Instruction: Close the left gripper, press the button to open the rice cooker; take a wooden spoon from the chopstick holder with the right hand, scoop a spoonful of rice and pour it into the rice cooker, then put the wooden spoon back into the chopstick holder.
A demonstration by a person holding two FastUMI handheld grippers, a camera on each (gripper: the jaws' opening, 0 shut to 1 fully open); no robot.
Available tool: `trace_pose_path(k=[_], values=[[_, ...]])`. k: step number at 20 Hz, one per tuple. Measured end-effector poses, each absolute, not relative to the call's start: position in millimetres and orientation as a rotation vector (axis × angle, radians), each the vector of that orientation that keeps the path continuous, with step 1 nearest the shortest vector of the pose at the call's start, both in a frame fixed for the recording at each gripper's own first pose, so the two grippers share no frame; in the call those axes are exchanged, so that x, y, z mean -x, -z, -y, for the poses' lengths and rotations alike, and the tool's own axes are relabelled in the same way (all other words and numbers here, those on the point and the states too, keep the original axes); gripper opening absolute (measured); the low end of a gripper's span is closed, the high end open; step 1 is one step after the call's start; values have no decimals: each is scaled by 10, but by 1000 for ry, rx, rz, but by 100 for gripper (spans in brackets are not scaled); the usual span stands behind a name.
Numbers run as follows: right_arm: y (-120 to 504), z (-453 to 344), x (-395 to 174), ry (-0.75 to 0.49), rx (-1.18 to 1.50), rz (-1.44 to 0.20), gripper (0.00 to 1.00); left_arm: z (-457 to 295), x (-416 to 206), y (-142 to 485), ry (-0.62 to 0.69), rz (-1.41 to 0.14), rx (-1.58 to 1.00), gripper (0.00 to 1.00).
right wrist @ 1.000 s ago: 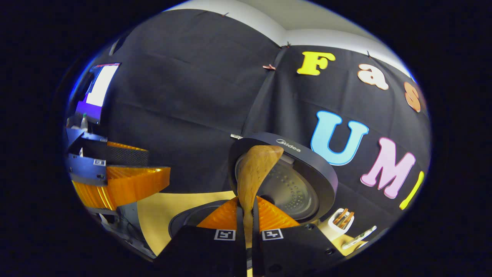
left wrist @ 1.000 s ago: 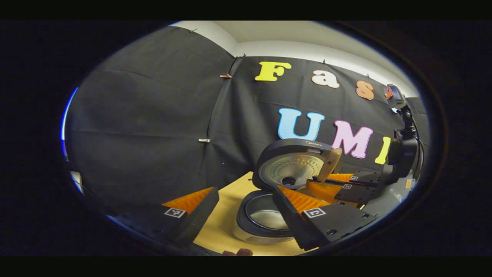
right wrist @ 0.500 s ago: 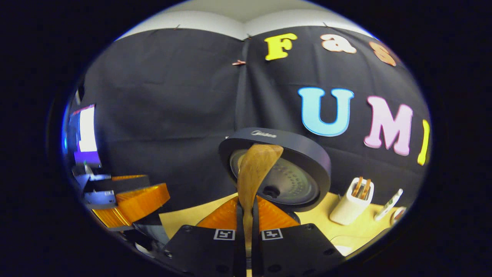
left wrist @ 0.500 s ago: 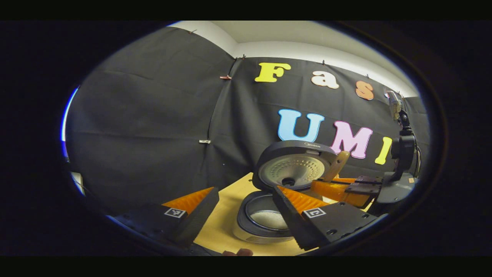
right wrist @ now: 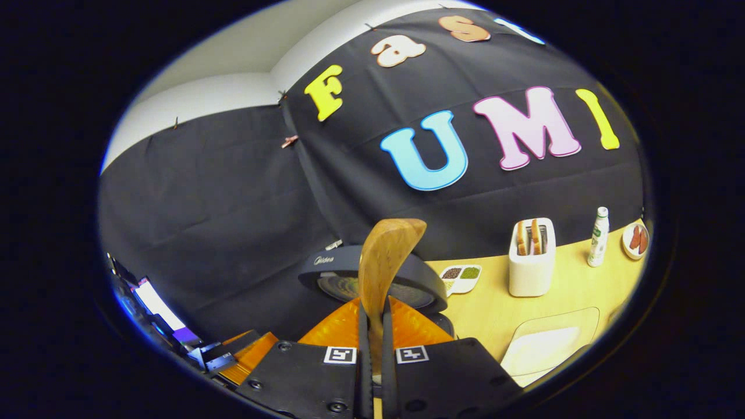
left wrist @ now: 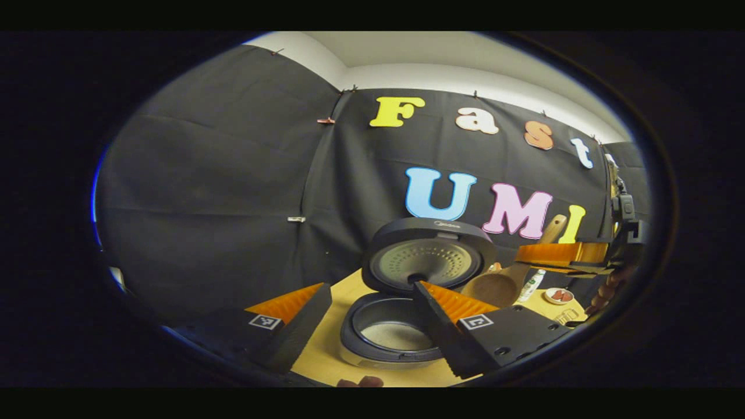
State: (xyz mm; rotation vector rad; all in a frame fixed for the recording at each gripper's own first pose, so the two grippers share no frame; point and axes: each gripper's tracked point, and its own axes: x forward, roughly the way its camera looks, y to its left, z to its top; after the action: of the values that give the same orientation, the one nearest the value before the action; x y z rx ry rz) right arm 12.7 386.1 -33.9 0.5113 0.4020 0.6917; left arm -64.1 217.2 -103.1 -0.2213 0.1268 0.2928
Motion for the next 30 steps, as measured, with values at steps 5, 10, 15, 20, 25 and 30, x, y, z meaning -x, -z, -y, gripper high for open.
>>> trace_pose_path(k=[5,10,15,20,25,30], values=[[105,-3028,-330,-593,-497,-315,10,-1899,520,901,-246,-112,202,92],[59,-2031,-553,-456,-468,-259,10,-1608,380,797,-205,-102,195,95],[197,-1000,-726,-288,-412,-230,10,-1348,256,712,-175,-99,177,95],[591,-127,-931,-157,-361,-267,10,-1084,189,679,-160,-109,165,95],[1228,405,-1047,-102,-322,-363,10,-887,151,641,-168,-119,154,95],[1988,692,-1131,-106,-276,-496,10,-750,144,592,-191,-124,148,95]])
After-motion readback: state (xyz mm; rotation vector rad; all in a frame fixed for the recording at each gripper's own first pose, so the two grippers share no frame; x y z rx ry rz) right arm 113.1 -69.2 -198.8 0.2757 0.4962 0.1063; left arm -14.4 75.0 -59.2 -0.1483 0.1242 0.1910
